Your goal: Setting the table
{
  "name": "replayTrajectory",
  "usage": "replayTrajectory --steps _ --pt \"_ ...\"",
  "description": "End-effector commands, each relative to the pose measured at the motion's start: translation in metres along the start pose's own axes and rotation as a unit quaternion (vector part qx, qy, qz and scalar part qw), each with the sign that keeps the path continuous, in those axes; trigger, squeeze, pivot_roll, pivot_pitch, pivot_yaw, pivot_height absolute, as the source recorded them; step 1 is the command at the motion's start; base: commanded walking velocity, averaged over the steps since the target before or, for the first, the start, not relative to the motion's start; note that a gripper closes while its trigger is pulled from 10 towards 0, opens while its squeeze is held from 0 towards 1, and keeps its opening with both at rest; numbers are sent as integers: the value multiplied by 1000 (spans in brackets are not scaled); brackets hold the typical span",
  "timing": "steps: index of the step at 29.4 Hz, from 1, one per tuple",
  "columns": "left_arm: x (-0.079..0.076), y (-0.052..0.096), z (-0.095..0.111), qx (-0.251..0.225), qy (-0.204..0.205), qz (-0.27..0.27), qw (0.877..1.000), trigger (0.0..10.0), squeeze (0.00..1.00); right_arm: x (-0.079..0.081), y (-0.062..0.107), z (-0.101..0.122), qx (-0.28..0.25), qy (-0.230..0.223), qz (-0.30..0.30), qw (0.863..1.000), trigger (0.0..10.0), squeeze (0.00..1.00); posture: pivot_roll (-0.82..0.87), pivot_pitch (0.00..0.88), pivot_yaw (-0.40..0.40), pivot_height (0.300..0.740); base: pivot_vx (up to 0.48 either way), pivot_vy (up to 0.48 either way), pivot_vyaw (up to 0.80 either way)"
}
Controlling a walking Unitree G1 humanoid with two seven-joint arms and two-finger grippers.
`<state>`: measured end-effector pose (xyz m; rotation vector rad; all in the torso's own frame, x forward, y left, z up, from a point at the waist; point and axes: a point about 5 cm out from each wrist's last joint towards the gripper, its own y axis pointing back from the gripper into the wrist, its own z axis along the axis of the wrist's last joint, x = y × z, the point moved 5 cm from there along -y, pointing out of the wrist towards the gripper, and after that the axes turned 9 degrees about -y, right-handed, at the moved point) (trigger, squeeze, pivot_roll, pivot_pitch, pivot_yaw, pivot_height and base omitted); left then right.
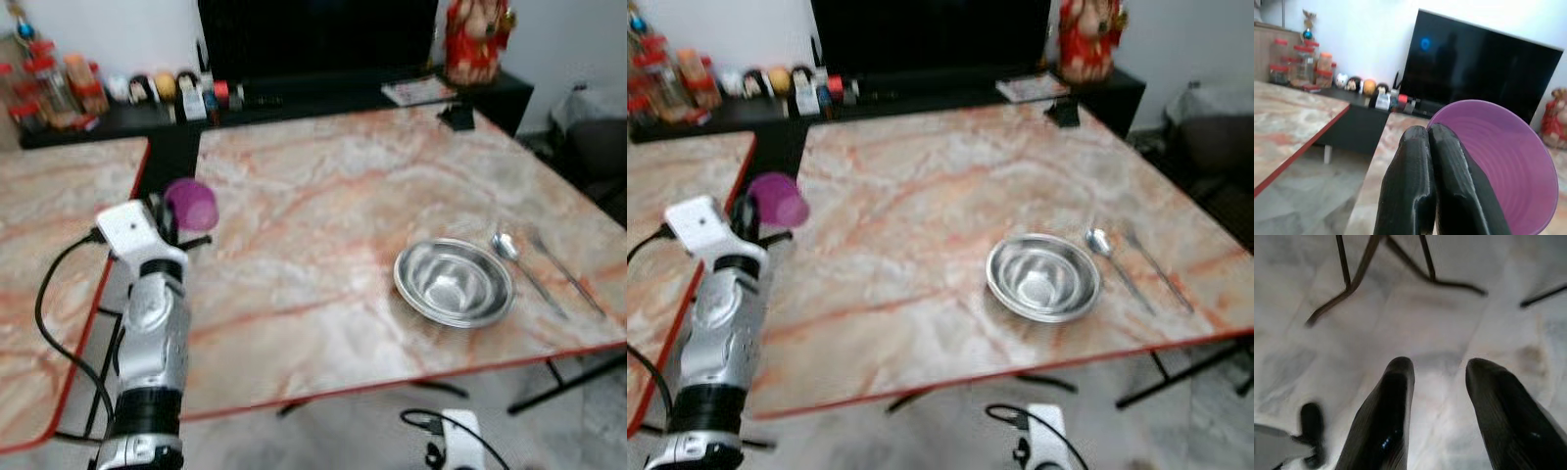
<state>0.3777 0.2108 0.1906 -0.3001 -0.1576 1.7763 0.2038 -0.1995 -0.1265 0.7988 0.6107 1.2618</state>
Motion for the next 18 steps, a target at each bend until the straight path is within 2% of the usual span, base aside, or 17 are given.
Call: replayTrajectory --steps 1,7,10,18 --pt "10 -1 3 -4 -5 11 1000 10000 0 13 0 -2 4 -6 14 1000 10000 0 59 0 36 740 311 -364 0" --pt "3 1 2 1 -1 -15 1000 10000 0 14 0 -3 5 -5 15 1000 10000 0 58 0 36 740 314 -360 0" --pt "-16 7 -5 27 21 -97 995 10000 0 15 0 -3 6 -5 14 1000 10000 0 60 0 36 740 92 -127 0" --pt "-9 10 -9 39 11 -110 993 10000 0 15 0 -6 11 -2 13 1000 10000 0 61 0 40 740 0 0 0"
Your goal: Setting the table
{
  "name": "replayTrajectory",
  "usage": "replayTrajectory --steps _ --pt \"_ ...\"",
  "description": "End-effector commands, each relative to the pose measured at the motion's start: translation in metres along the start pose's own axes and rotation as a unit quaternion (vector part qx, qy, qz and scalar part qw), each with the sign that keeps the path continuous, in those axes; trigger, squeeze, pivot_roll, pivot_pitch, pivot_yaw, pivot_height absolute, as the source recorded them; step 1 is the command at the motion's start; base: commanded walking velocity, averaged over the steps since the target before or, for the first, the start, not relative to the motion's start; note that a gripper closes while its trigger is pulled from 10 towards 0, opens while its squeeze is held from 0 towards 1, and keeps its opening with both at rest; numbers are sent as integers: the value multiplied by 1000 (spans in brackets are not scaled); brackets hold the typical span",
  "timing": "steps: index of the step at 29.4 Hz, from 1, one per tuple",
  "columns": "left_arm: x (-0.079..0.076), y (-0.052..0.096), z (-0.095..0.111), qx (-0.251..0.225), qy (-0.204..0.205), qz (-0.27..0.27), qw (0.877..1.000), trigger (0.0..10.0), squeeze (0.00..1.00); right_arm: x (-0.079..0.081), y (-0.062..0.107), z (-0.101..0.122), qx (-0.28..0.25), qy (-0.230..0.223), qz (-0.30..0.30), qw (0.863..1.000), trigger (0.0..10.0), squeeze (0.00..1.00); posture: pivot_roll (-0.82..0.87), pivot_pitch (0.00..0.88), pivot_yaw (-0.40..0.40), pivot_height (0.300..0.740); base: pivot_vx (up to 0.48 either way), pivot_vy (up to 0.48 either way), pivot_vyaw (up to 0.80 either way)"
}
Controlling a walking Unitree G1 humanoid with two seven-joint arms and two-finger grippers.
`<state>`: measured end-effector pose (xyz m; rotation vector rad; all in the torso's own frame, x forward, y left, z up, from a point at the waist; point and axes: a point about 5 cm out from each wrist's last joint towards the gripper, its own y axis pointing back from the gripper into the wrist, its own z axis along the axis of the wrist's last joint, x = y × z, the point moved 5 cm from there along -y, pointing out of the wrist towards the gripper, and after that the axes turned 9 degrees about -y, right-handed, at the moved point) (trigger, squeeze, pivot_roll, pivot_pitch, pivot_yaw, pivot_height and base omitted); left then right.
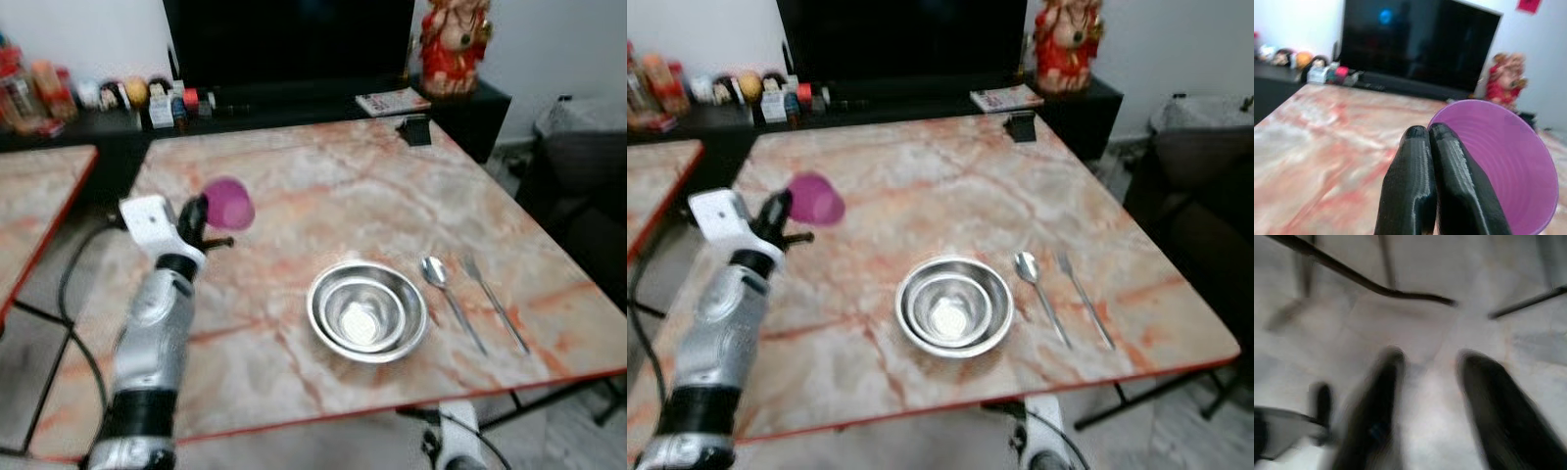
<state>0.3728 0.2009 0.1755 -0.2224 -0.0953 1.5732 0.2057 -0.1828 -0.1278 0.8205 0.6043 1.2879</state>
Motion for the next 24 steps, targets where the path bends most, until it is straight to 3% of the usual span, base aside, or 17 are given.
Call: replayTrajectory --steps 1,7,11,13,18,19,22,24 --pt "-2 -2 4 -1 -2 -12 1000 10000 0 -1 1 -4 7 -1 -3 1000 10000 0 62 0 41 740 0 0 0" --pt "-19 -6 -9 47 -22 -51 997 10000 0 0 1 -7 10 -1 -3 1000 10000 0 62 0 46 740 0 0 0" --pt "-37 -16 -16 76 11 -57 995 10000 0 1 1 -7 11 -4 -4 1000 10000 0 53 0 57 740 0 0 0" --pt "-42 -20 -17 83 3 -63 995 10000 0 2 1 -7 11 -5 -5 1000 10000 0 51 0 61 740 0 0 0" --pt "-73 -35 -30 136 -21 -109 985 10000 0 2 1 -10 13 -10 -6 1000 10000 0 43 0 71 740 0 0 0" --pt "-77 -36 -39 164 -51 -114 978 10000 0 3 1 -10 13 -11 -7 1000 10000 0 37 0 77 740 0 0 0" --pt "-77 -36 -44 181 -72 -111 975 10000 0 3 1 -10 13 -13 -7 1000 10000 0 28 0 83 740 0 0 0" --pt "-74 -36 -53 222 -64 -99 968 10000 0 2 2 -10 12 -20 -10 1000 10000 0 26 0 87 740 0 0 0"
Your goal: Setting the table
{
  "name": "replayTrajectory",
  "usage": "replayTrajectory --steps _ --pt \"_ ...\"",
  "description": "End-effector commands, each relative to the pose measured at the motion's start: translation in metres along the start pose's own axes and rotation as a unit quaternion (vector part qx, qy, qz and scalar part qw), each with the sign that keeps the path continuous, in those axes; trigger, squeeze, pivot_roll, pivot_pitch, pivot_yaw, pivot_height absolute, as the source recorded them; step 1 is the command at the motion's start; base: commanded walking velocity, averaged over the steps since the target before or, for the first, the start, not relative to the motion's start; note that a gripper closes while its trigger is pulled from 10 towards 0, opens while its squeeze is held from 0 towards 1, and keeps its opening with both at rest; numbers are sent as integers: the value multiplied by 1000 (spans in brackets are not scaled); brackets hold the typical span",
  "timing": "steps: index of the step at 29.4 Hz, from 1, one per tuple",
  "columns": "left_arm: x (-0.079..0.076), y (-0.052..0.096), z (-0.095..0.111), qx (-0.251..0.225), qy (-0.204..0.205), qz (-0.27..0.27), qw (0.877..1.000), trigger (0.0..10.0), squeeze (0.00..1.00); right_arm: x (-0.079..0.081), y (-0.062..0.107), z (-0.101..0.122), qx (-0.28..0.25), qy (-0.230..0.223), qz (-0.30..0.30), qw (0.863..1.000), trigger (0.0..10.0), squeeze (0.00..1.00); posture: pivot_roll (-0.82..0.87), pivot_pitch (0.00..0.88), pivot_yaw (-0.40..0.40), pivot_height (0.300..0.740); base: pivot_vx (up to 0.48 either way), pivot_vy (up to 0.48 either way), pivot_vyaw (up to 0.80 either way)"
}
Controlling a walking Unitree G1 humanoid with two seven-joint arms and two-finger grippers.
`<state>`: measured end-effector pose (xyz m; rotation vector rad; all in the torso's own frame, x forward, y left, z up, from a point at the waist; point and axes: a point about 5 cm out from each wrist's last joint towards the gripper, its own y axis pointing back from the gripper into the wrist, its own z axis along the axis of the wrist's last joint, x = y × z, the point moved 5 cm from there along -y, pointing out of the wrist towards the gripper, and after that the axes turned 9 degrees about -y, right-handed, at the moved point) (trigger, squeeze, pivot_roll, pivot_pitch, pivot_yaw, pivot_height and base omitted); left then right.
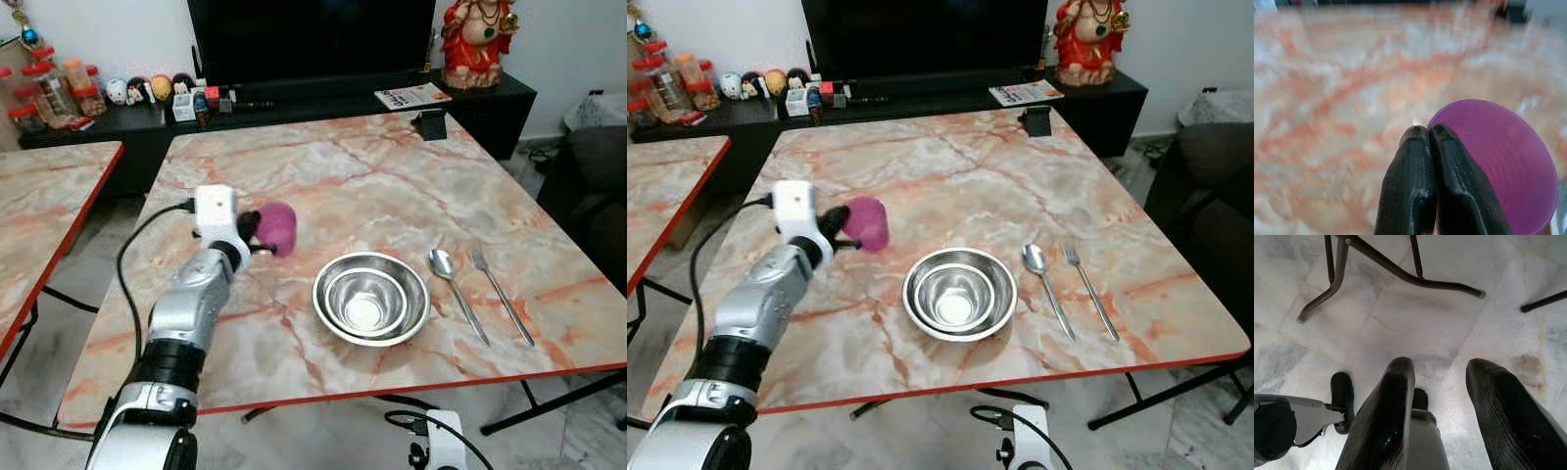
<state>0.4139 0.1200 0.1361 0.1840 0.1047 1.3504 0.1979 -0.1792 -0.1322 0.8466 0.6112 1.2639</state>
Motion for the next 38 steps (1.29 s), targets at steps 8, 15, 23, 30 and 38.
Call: replayTrajectory --steps 8,15,23,30,38 --pt "15 -2 -10 62 -12 19 998 10000 0 -1 1 -3 2 -11 -5 1000 10000 0 39 0 85 740 0 0 0" --pt "17 -1 -15 82 8 23 996 10000 0 0 1 -4 3 -10 -4 1000 10000 0 37 0 85 740 0 0 0" --pt "15 0 -12 83 29 12 996 10000 1000 0 0 -2 2 -11 -4 1000 10000 0 41 0 86 740 0 0 0" --pt "13 0 -5 68 34 5 997 10000 0 1 0 -3 2 -12 -3 1000 10000 0 41 0 85 740 0 0 0" --pt "13 2 14 30 36 1 999 10000 0 1 1 -3 2 -12 -3 1000 10000 0 43 0 85 740 0 0 0"
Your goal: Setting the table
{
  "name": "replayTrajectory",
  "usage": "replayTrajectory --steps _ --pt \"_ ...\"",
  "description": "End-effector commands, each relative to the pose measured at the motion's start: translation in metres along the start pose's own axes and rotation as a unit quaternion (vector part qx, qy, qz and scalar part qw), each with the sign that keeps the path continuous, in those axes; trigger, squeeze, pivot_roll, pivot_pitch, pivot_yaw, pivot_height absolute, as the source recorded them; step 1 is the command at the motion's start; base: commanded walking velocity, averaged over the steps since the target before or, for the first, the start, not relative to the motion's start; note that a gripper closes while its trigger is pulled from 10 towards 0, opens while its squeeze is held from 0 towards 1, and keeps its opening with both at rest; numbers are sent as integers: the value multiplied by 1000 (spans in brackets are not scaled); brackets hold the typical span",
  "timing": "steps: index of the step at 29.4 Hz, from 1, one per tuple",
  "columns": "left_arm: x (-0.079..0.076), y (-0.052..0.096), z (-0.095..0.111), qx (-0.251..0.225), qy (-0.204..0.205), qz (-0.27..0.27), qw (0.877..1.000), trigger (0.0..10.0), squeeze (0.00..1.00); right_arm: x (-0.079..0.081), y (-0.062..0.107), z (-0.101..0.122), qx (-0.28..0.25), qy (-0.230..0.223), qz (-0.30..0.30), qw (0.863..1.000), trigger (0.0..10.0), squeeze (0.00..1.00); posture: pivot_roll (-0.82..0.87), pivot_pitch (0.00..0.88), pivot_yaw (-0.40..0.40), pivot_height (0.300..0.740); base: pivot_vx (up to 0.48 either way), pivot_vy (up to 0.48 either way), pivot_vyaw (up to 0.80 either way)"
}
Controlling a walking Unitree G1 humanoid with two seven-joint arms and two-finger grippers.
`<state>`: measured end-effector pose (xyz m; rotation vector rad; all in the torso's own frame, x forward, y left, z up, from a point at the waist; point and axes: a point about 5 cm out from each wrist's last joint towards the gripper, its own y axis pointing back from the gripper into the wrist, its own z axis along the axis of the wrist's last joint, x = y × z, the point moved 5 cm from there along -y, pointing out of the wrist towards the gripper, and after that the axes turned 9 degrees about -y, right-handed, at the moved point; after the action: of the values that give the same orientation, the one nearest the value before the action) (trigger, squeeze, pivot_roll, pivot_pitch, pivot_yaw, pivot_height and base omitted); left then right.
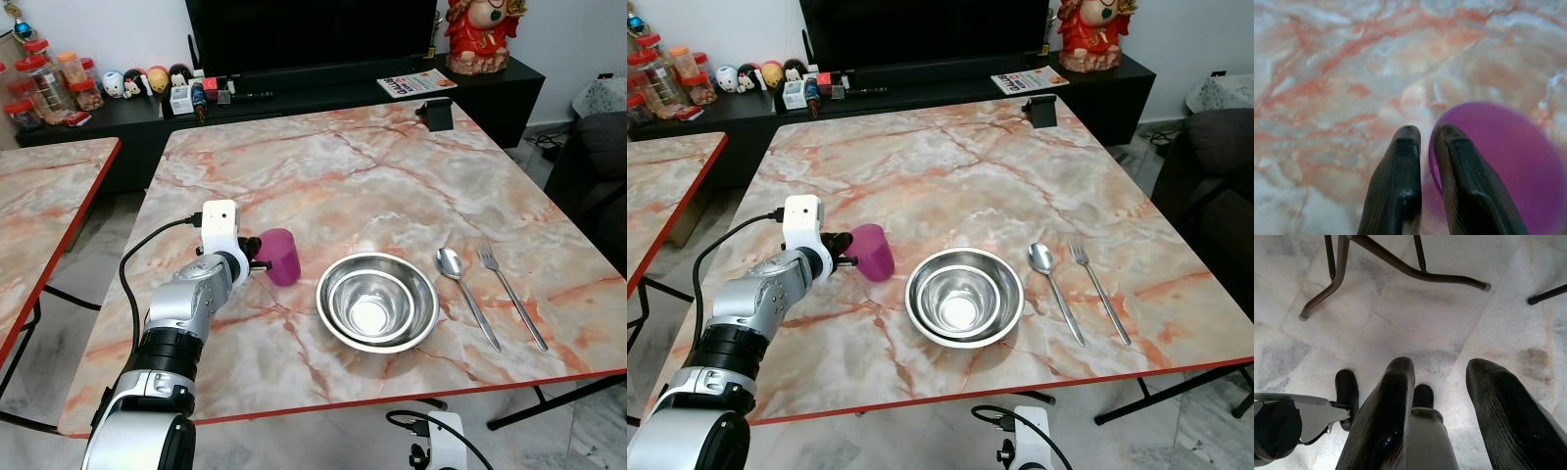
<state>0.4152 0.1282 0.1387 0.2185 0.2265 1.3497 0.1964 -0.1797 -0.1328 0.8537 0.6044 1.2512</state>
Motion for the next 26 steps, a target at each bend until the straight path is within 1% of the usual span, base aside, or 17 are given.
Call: replayTrajectory --steps 1,10,12,14,15,16,17,18,19,20,21,22,23,24,25,26 --pt "4 2 12 -18 3 1 1000 10000 0 2 0 -2 1 -5 0 1000 10000 0 43 0 85 740 0 0 0" --pt "5 4 16 -19 2 -4 1000 10000 0 2 0 -2 1 -5 1 1000 10000 0 42 0 85 740 0 0 0" --pt "6 6 24 -40 4 -3 999 10000 0 2 0 -1 1 -5 1 1000 10000 0 40 0 84 740 0 0 0" --pt "11 11 43 -93 15 3 996 10000 0 2 0 -1 0 -6 0 1000 10000 0 39 0 83 740 0 0 0" --pt "21 19 63 -154 26 19 988 10000 0 1 0 -1 -1 -7 0 1000 10000 0 40 0 83 740 0 0 0" --pt "35 30 77 -199 48 41 978 10000 0 1 0 -1 -1 -7 -1 1000 10000 0 37 0 84 740 0 0 0" --pt "35 30 77 -199 48 41 978 10000 0 1 0 -1 -1 -7 -1 1000 10000 0 37 0 84 740 0 0 0" --pt "55 43 86 -236 52 78 967 10000 0 1 0 0 -2 -8 -1 1000 10000 0 41 0 82 740 0 0 0" --pt "70 51 87 -248 41 111 962 10000 0 1 0 0 -2 -7 -1 1000 10000 0 43 0 81 740 0 0 0" --pt "85 58 85 -253 36 140 957 10000 0 1 0 0 -2 -7 -1 1000 10000 0 45 0 80 740 0 0 0" --pt "108 71 81 -258 25 186 948 10000 0 1 0 1 -2 -6 0 1000 10000 0 50 0 77 740 0 0 0" --pt "108 71 81 -258 25 186 948 10000 0 1 0 1 -2 -6 0 1000 10000 0 50 0 77 740 0 0 0" --pt "131 85 72 -252 8 235 939 10000 0 2 0 1 -2 -5 1 1000 10000 0 56 0 73 740 0 0 0" --pt "144 94 67 -247 4 259 934 10000 0 2 0 1 -3 -5 2 1000 10000 0 62 0 72 740 0 0 0" --pt "159 105 60 -237 -10 291 927 10000 0 3 0 1 -3 -3 3 1000 10000 0 67 0 70 740 0 0 0" --pt "180 121 48 -217 -45 334 916 10000 0 4 0 1 -3 -1 6 1000 10000 0 67 0 70 740 0 0 0"
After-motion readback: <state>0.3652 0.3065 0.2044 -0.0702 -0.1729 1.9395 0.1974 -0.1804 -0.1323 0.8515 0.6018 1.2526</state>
